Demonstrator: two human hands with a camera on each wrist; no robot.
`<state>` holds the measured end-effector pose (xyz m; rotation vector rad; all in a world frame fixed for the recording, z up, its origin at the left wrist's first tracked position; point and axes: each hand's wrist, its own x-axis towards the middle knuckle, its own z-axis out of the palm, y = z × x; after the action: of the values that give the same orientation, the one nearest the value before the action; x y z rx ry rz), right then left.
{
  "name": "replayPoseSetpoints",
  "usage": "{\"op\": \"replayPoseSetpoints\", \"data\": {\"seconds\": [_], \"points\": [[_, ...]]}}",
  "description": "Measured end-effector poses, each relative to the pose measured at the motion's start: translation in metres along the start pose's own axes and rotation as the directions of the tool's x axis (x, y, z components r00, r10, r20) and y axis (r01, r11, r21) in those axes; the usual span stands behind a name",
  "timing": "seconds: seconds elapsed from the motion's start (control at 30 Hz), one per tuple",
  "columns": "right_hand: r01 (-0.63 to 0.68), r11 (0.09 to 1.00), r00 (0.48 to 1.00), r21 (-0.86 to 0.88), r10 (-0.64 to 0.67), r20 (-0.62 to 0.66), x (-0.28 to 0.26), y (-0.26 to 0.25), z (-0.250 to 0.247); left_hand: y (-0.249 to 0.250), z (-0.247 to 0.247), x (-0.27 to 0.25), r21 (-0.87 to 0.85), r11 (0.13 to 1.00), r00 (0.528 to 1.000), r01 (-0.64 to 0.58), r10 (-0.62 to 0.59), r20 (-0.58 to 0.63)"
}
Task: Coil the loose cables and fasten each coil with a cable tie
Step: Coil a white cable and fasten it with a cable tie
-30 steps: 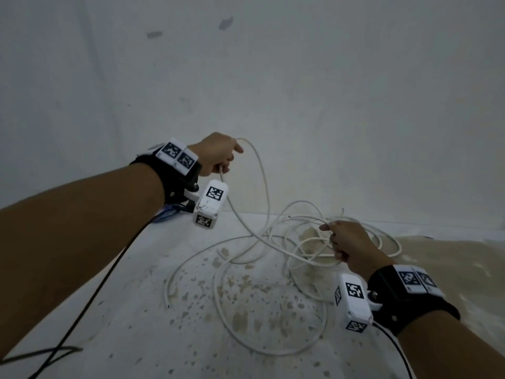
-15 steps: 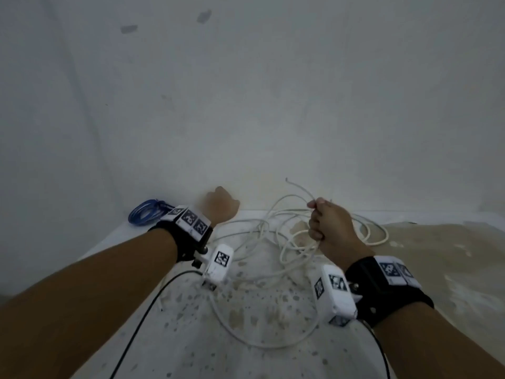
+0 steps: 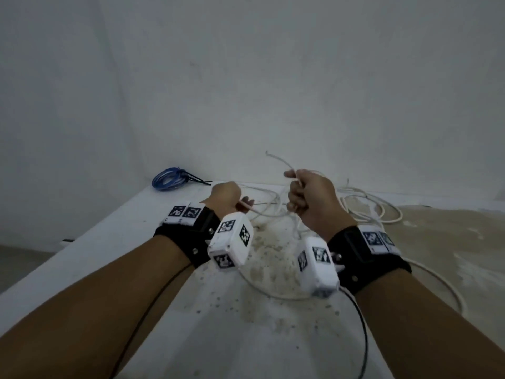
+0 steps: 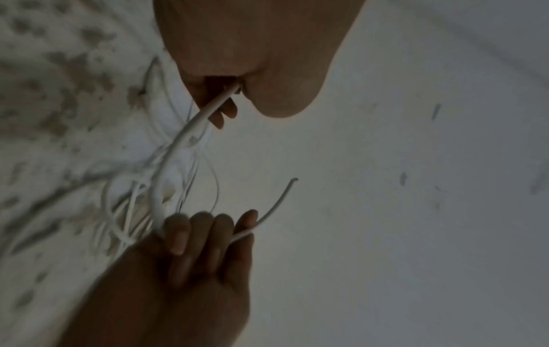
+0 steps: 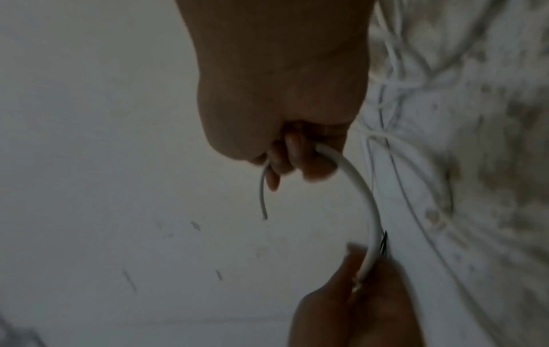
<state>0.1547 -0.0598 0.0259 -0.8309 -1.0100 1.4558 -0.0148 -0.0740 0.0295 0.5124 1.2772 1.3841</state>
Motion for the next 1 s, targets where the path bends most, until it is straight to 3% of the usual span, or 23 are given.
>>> {"op": "replayPoseSetpoints", "data": {"seconds": [0.03,0.1,0.23,0.37,0.5,0.6,0.67,0.77,0.87,1.0], "points": [[0.014,0.993,0.998,-0.114,-0.007,0.055,-0.005,0.001,-0.006,0.002,-0.003,-0.002,0.03,0.999,0.999,-0.035,0.036,-0.015],[0.045,0.963,0.993,-0.267,-0.013,0.12,-0.012,0.003,-0.014,0.002,-0.008,-0.009,0.254,0.961,0.993,-0.108,0.116,-0.016],[0.067,0.925,0.987,-0.374,-0.006,0.163,-0.015,0.008,-0.007,0.004,-0.019,-0.016,0.49,0.821,0.956,-0.293,0.262,0.131],[0.099,0.928,0.974,-0.36,-0.016,0.227,-0.012,0.017,0.021,0.013,-0.034,-0.019,0.592,0.581,0.826,-0.558,0.459,0.328],[0.102,0.925,0.963,-0.365,0.001,0.271,-0.007,0.026,0.039,0.025,-0.044,-0.017,0.622,0.476,0.774,-0.622,0.491,0.399],[0.123,0.924,0.952,-0.363,-0.007,0.305,-0.005,0.032,0.045,0.031,-0.045,-0.017,0.657,0.387,0.755,-0.647,0.446,0.481],[0.139,0.924,0.952,-0.356,-0.026,0.305,-0.005,0.033,0.047,0.034,-0.044,-0.018,0.636,0.415,0.757,-0.651,0.419,0.502],[0.126,0.921,0.962,-0.369,-0.022,0.273,-0.006,0.032,0.048,0.032,-0.04,-0.022,0.57,0.535,0.781,-0.623,0.392,0.486],[0.071,0.916,0.962,-0.396,0.042,0.27,-0.005,0.029,0.048,0.022,-0.034,-0.024,0.508,0.58,0.771,-0.637,0.477,0.422],[-0.032,0.979,0.951,-0.203,0.092,0.295,-0.007,0.029,0.042,0.018,-0.028,-0.014,0.454,0.637,0.775,-0.623,0.581,0.249]]}}
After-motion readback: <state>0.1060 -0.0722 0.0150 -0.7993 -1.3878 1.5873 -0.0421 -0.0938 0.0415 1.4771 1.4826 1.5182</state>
